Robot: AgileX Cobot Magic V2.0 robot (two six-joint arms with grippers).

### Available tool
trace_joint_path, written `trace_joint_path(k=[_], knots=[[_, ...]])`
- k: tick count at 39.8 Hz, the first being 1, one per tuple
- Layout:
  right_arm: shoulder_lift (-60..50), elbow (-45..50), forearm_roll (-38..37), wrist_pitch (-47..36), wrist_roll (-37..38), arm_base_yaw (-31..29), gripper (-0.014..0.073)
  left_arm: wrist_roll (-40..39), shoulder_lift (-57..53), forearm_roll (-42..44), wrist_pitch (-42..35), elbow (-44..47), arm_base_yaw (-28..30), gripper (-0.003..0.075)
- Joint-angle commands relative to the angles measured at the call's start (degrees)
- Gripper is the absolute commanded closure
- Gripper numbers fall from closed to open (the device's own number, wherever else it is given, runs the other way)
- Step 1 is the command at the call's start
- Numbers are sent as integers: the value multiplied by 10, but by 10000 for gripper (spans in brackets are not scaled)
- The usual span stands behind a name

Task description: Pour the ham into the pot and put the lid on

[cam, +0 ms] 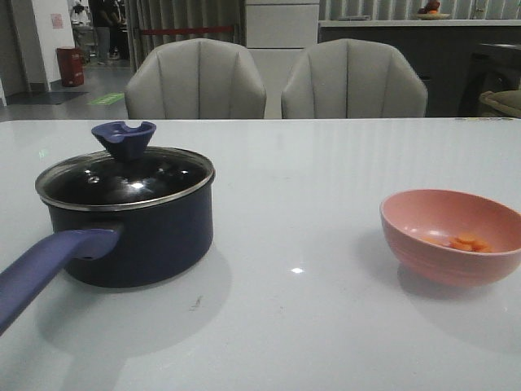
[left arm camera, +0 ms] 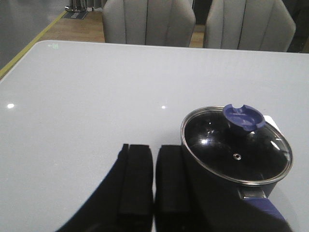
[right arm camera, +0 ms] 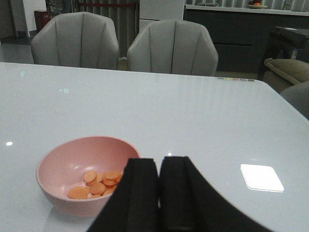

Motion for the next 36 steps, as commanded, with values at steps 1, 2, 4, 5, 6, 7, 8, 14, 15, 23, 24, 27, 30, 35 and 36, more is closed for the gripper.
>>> trace_joint_path(k=[1, 2, 4, 5, 6, 7, 8, 14, 15, 23, 24, 27, 30, 35, 36], knots=[[-11, -3, -10, -46, -1, -3, 446, -2, 19, -3, -33, -21, -5, 528], [-11, -3, -10, -46, -1, -3, 446, -2, 22, -3, -33, -21, -5, 499], [-11, -3, -10, -46, -1, -3, 446, -2, 27, -3, -33, -21, -5, 416], [-11, -3, -10, -46, -1, -3, 446, -2, 30, -1, -33, -21, -5, 363], [-11, -3, -10, -46, -1, -3, 446, -2, 31, -1, -33, -21, -5, 308], [-11, -3, -10, -46, -1, -3, 446, -2, 32, -1, -33, -21, -5, 270], [-11, -3, -10, -46, -1, -3, 446, -2, 33, -1, -34, -21, -5, 224], [-11, -3, -10, -46, -1, -3, 446, -2, 45, -1, -44, -21, -5, 132], [-11, -3, -10, -46, -1, -3, 446, -2, 46, -1, -44, -21, -5, 135], [-11, -3, -10, -46, -1, -3, 446, -2, 51, -3, -62, -21, -5, 135], [-11, -3, -10, -46, -1, -3, 446, -2, 51, -4, -62, -21, -5, 135], [-11, -3, -10, -46, -1, -3, 446, -2, 54, -4, -63, -21, -5, 134], [-11, -3, -10, -46, -1, -3, 446, -2, 68, 3, -66, -26, -5, 134], [-11, -3, -10, -46, -1, -3, 446, -2, 122, 3, -33, -69, -5, 134], [-11, -3, -10, -46, -1, -3, 446, -2, 137, 3, -22, -84, -5, 134]])
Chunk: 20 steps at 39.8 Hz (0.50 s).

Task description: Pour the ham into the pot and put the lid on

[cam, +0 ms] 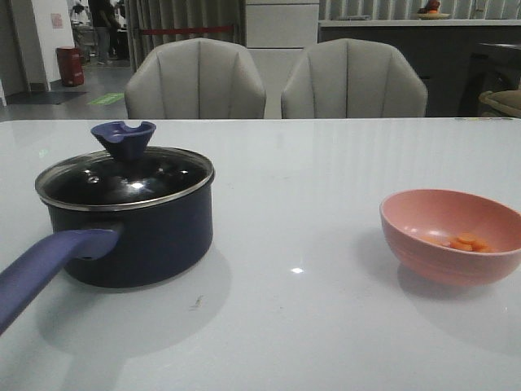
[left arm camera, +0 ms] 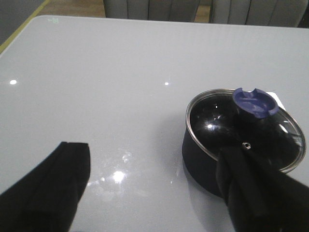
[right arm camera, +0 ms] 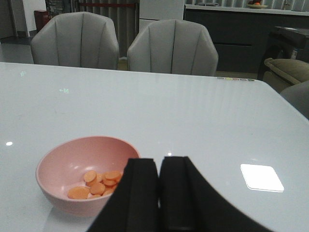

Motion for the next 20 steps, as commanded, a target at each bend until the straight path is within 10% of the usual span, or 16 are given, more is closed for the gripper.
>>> trace_joint_path(k=[1, 20], knots=[[-11, -3, -10, -46, -1, -3, 446, -2, 53, -1, -8, -65, -5, 134], [-11, -3, -10, -46, -1, -3, 446, -2, 385, -18, 204, -351, -17, 133]])
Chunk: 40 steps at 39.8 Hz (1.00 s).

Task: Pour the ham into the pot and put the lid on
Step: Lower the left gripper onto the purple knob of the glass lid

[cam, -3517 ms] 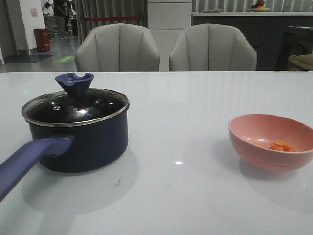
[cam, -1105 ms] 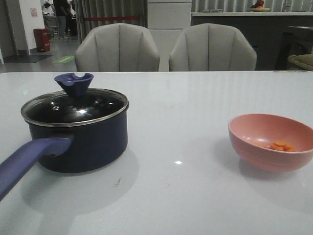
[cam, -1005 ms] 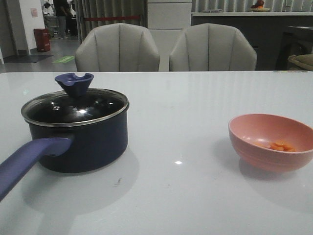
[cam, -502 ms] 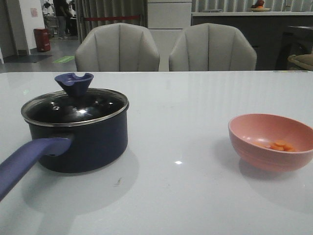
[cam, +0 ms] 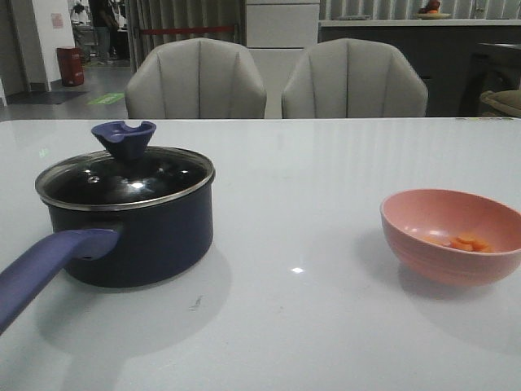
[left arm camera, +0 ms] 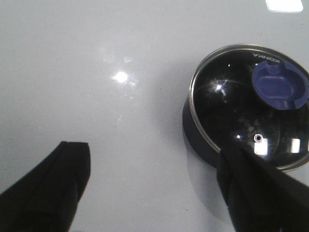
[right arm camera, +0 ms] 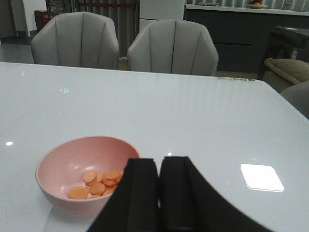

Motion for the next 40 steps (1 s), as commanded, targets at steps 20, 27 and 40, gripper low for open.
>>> trace_joint_path(k=[20, 27, 40], knots=[[-11, -3, -10, -46, -1, -3, 446, -112, 273, 83, 88, -283, -200, 131], [-11, -3, -10, -46, -1, -3, 446, -123, 334, 90, 151, -353, -214, 92], [-11, -3, -10, -46, -1, -3, 446, -160, 391, 91, 189, -406, -216, 92]])
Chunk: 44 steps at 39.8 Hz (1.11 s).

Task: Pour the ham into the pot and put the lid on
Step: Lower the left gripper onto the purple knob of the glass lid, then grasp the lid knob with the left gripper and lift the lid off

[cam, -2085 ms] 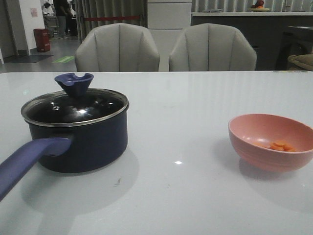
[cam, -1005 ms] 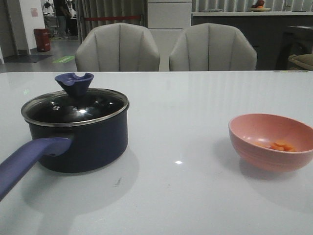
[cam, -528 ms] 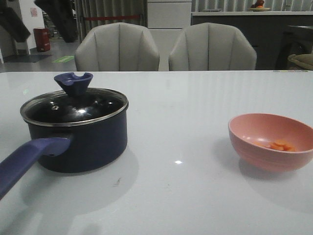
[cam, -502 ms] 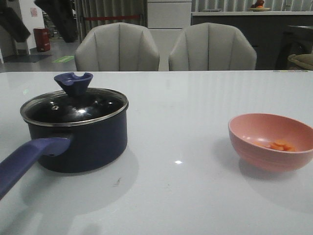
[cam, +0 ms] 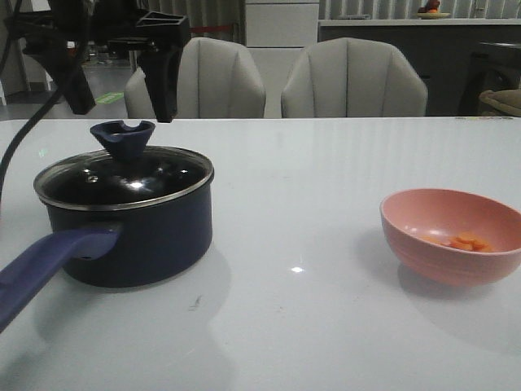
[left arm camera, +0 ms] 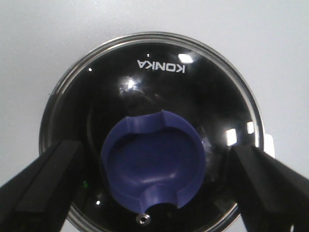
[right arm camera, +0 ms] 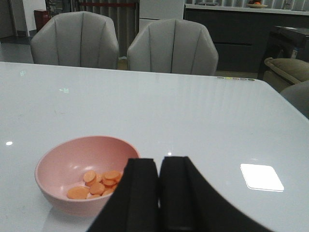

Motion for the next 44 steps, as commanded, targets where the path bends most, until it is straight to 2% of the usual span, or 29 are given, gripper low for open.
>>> trace_joint_path(k=[1, 23, 27, 35, 38, 44], knots=[[-11, -3, -10, -46, -1, -3, 446, -21, -22, 5, -16, -22, -4, 92], [-11, -3, -10, -46, -1, -3, 446, -28, 19, 5, -3, -22, 0, 109], [-11, -3, -10, -46, -1, -3, 446, -28, 19, 5, -5, -22, 0, 171], [-11, -3, -10, -46, -1, -5, 446, -28, 19, 5, -4, -23, 0, 403], [-11, -3, -10, -46, -1, -6, 446, -28, 19, 5, -3, -23, 0, 465], [-11, -3, -10, -46, -1, -6, 446, -28, 19, 5, 8, -41, 0, 502]])
